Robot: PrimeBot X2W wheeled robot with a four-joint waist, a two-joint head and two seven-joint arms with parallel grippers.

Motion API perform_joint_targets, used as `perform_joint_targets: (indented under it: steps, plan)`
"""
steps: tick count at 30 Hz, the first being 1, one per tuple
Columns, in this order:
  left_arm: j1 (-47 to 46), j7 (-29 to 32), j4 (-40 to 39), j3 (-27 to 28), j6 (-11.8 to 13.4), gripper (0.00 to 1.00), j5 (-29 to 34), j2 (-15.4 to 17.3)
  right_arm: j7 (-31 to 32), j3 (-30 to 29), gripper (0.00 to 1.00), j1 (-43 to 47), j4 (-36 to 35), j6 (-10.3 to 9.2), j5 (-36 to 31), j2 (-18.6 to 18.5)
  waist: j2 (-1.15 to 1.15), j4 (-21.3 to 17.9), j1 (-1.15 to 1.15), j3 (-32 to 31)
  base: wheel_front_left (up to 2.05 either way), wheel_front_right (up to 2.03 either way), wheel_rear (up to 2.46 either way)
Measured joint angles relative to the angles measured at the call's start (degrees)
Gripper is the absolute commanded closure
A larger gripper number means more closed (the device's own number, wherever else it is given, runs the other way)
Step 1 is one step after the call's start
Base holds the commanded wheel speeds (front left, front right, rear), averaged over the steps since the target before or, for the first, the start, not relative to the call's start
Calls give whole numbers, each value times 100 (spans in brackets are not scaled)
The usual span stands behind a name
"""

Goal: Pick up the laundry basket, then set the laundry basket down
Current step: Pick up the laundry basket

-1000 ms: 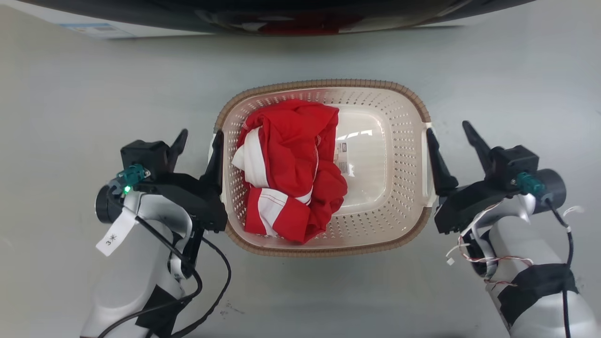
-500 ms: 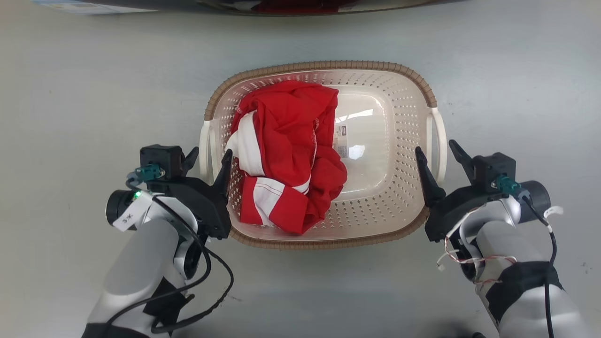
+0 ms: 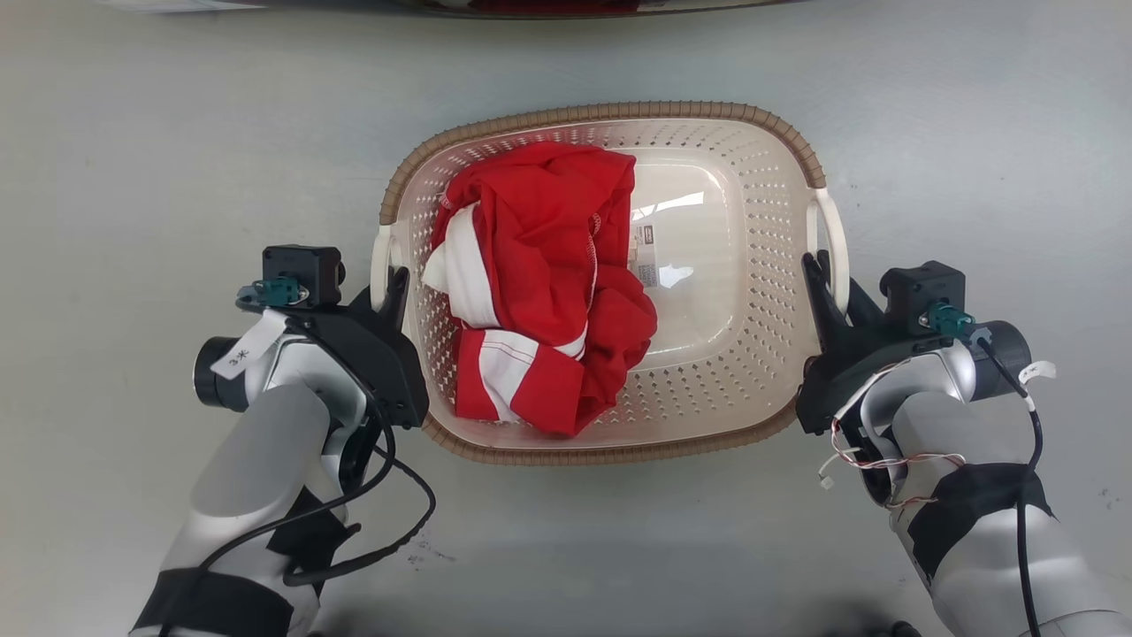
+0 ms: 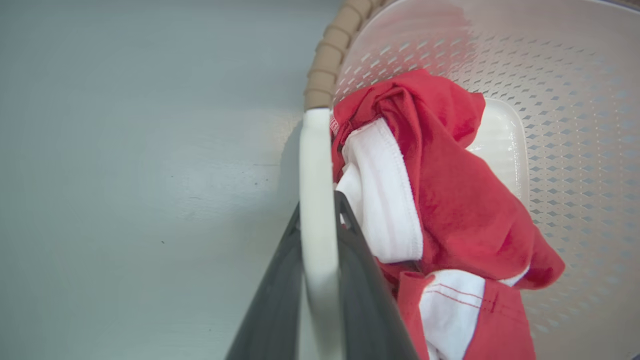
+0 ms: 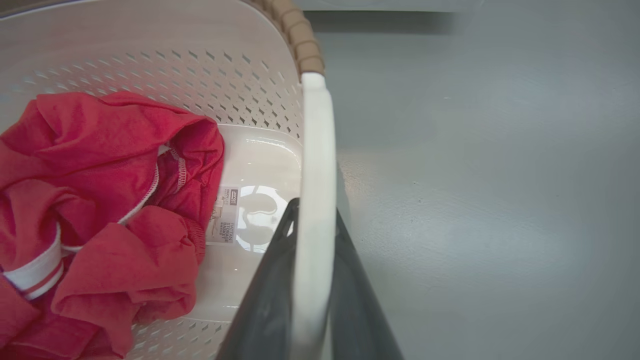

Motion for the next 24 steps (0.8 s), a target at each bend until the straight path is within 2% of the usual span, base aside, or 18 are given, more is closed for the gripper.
perform_joint_targets:
  steps: [11,24]
  plan:
    - [-115,0,572,-52,-55,100,-51,-137,-36,-36,100,-89,586,147,122,58,1,1,0,-224,0,0,0]
    - [-187,160,1182,-75,-104,100,-308,-236,116,97,100,-107,1172,300,255,175,0,-37,0,-780,0,0,0]
